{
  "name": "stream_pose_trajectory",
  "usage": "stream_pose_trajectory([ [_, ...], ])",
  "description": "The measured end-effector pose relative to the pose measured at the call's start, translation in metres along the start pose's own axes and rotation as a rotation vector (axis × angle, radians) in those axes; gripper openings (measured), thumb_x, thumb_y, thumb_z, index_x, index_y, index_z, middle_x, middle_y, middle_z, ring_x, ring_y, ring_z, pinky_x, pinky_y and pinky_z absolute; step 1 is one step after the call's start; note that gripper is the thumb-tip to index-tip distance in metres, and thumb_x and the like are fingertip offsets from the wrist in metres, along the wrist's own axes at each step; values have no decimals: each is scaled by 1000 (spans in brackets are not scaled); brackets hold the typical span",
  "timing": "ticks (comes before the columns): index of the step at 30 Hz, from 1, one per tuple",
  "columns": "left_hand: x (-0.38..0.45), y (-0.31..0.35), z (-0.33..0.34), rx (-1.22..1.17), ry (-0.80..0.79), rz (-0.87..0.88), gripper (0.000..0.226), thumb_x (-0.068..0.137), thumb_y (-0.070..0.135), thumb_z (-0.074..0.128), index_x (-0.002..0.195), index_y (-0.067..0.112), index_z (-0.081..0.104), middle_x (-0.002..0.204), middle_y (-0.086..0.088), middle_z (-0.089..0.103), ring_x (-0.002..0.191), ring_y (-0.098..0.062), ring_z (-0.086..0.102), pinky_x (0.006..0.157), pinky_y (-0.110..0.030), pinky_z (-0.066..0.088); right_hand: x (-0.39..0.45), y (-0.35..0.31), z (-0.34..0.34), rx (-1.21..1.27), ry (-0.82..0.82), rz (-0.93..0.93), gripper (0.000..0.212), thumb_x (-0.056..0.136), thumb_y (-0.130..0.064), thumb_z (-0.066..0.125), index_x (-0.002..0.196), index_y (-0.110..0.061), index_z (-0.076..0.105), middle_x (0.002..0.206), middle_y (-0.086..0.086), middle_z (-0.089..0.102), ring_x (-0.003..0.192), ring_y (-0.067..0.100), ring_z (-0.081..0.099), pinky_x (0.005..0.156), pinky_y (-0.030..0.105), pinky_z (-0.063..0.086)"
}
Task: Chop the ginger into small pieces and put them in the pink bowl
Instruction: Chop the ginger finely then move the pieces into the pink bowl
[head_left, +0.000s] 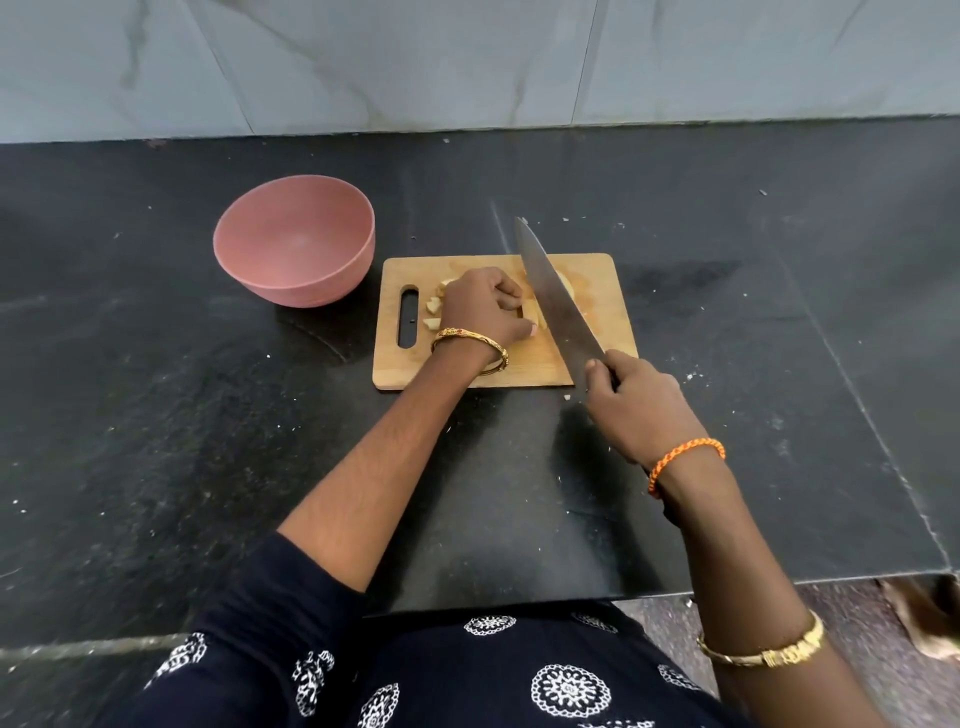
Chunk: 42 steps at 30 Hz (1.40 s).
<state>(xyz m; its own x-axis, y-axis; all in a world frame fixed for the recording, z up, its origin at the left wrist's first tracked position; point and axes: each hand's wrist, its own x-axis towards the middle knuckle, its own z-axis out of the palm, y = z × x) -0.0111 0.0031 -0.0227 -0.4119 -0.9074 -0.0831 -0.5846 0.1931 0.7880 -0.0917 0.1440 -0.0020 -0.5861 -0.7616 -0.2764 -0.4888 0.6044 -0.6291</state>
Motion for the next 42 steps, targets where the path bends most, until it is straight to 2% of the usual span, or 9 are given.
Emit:
stream_pose_trajectory([
  [5,0,1,-1,-4,-8,-8,41,58,12,86,95,7,68,95,-7,72,77,-7,62,70,-16,49,3,0,6,-1,-18,-14,30,98,-29,37,88,-9,56,84,13,60,86,31,56,72,33,44],
  [13,2,4,-4,28,-43,-6,42,57,13,86,94,6,68,92,-8,73,73,-8,61,72,-19,50,6,-6,9,-62,-23,-35,26,99,-27,34,89,-11,52,72,6,50,73,25,49,67,28,36],
  [17,1,4,-6,25,-47,-7,40,57,11,86,93,5,69,90,-9,73,73,-9,62,74,-20,51,16,-14,13,-81,-20,-38,24,99,-27,34,88,-12,50,80,9,53,74,26,50,67,29,37],
  [24,0,0,-5,3,-40,-38,34,60,10,84,91,7,70,85,-6,73,66,-5,61,58,-7,44,19,-22,24,-156,56,-42,23,99,-28,32,91,-12,47,84,13,50,74,30,47,67,33,39],
  [29,0,0,-5,-8,-41,-32,31,61,9,84,89,6,71,83,-8,73,69,-8,65,66,-15,50,19,-25,26,-205,54,-42,29,100,-29,31,107,-8,50,94,18,56,84,36,56,71,37,45],
  [32,-1,1,-5,-18,-28,-29,30,61,7,83,88,5,71,81,-9,73,71,-11,68,72,-23,55,16,-24,26,-223,5,-14,28,100,-27,32,111,-9,50,96,18,56,93,39,57,70,34,41],
  [38,-3,3,-5,-27,-7,-44,34,61,8,84,91,7,69,78,-6,73,68,-8,66,70,-20,53,0,-16,21,-216,-53,15,17,99,-27,33,91,-15,41,87,14,50,90,38,56,73,35,42],
  [42,-4,3,-7,-40,-25,-68,45,61,12,84,101,8,64,79,-2,72,71,-6,63,83,-25,51,-17,-3,7,-220,-47,19,23,98,-30,33,82,-17,43,71,5,43,74,31,47,68,32,39],
])
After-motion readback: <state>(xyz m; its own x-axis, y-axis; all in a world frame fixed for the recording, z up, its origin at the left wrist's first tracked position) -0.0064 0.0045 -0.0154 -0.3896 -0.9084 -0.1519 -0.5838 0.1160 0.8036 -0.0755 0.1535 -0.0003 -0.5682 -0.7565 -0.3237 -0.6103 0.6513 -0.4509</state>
